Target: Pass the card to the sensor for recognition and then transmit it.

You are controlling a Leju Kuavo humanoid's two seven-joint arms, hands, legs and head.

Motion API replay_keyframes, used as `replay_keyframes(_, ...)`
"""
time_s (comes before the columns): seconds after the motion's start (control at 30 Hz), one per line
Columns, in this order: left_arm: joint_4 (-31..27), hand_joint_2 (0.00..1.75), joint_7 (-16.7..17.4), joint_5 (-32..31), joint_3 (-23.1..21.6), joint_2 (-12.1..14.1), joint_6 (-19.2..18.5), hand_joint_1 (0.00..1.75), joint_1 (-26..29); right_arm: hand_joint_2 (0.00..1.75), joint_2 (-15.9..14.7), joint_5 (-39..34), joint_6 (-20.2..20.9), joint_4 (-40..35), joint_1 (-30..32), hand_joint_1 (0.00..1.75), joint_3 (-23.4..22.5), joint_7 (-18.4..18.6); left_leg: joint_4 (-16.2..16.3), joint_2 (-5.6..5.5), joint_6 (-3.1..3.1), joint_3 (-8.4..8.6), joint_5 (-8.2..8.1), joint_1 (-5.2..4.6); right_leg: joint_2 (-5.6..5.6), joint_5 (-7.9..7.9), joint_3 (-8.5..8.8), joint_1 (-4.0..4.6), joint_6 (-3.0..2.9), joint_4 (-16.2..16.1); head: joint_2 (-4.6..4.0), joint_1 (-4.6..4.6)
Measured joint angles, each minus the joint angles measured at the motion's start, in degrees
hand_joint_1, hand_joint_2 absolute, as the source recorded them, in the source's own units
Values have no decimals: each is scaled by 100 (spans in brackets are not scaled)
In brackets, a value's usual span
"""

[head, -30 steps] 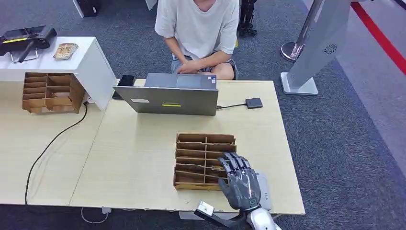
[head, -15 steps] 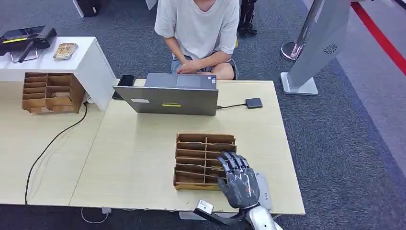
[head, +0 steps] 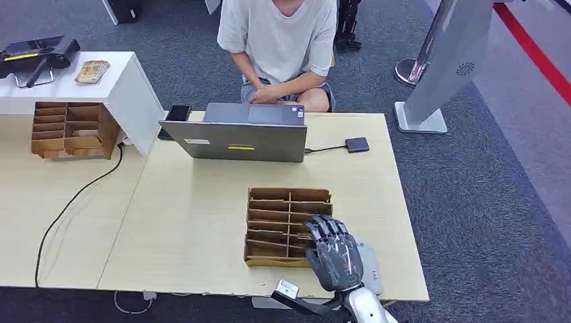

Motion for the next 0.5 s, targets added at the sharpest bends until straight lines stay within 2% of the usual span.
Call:
replay_keyframes(0.1,0,0,17,0,-37,0,0,0,-1,175,7,-2,2,20,-21,63,9,-9,0,0,0,0,0,0,0,0,0,0,0,0,0,0)
replay_keyframes(0.2,0,0,33,0,-61,0,0,0,-5,175,11,-11,2,28,-32,79,9,-9,0,0,0,0,0,0,0,0,0,0,0,0,0,0)
replay_keyframes(0.27,0,0,35,0,-68,0,0,0,-5,175,13,-18,4,28,-38,103,11,-9,0,0,0,0,0,0,0,0,0,0,0,0,0,0)
replay_keyframes(0.3,0,0,37,0,-70,0,0,0,-5,175,13,-17,2,37,-43,127,11,-9,0,0,0,-1,0,0,0,0,0,0,0,0,0,0)
replay_keyframes(0.4,0,0,52,0,-74,0,0,0,-7,175,20,-35,2,59,-58,136,20,-20,0,0,0,0,0,0,0,0,0,0,0,0,0,0)
replay_keyframes(0.5,0,0,76,0,-142,0,0,0,-8,175,39,-59,-4,76,-83,133,35,-22,0,0,0,0,0,0,0,0,0,0,0,0,0,0)
